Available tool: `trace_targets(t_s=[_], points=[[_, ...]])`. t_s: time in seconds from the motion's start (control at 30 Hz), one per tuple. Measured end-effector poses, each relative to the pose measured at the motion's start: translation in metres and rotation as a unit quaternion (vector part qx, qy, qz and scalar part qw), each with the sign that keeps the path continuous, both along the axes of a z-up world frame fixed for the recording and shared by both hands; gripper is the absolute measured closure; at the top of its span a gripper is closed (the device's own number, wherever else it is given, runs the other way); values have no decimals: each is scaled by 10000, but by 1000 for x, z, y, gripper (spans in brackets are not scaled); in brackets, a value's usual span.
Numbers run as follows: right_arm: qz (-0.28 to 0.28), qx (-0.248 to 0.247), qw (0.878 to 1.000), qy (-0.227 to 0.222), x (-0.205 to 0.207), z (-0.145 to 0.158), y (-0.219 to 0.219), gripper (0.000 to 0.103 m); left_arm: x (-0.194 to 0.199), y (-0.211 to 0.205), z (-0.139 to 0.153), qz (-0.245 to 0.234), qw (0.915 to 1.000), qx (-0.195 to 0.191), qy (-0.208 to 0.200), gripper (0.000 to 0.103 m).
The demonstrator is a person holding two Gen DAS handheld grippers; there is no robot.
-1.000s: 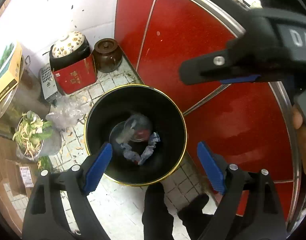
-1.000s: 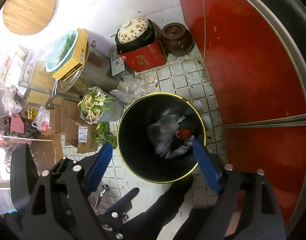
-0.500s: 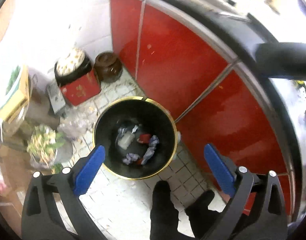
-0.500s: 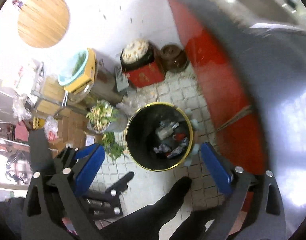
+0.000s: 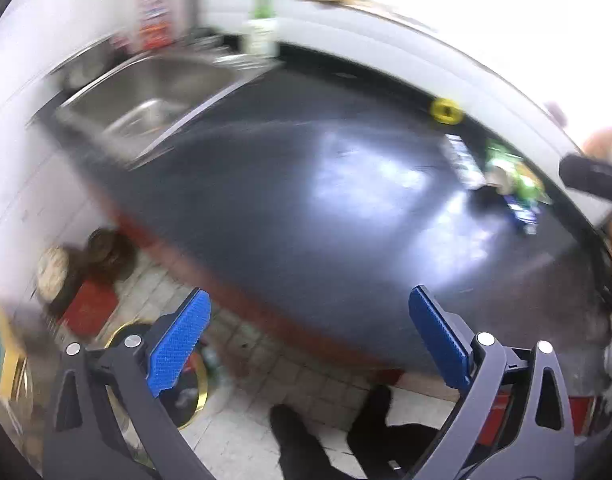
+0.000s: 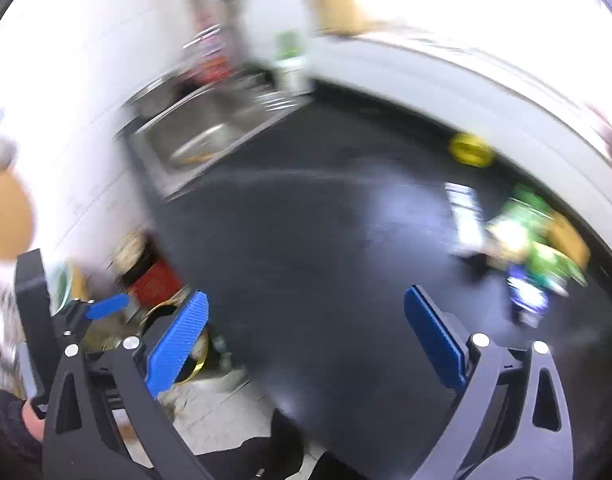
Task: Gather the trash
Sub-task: 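Release foil and plastic cup into the bin and turn back to counter, then grasp the foil blister pack with the left tool while the right tool grasps the yellow sponge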
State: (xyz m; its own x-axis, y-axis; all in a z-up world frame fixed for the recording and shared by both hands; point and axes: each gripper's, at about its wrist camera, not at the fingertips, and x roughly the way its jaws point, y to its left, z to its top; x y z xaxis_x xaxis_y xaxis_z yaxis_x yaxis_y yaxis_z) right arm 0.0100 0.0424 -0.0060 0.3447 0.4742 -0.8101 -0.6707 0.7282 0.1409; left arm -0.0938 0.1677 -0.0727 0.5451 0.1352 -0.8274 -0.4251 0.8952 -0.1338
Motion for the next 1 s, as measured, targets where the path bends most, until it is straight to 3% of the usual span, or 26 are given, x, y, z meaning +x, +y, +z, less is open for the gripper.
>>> trace_targets(t_s=[0.23,0.4,0.53,1.0], points=[[-1476,99,9889,-141,36,3,-151,8,82,-92,17,-963,9953,-33,-29,6],[-2019,213,9791,-75,38,-2,-211,8,106,-131,21,-1291,9916,54,33,6],[-2124,257,9768,-9,47,-8,-233,8,123,-142,19,-1336,9909,97,113,6],[-2029,289,9787,74,111,-24,-243,8,184,-134,1,-1025,9939,169,369,7]])
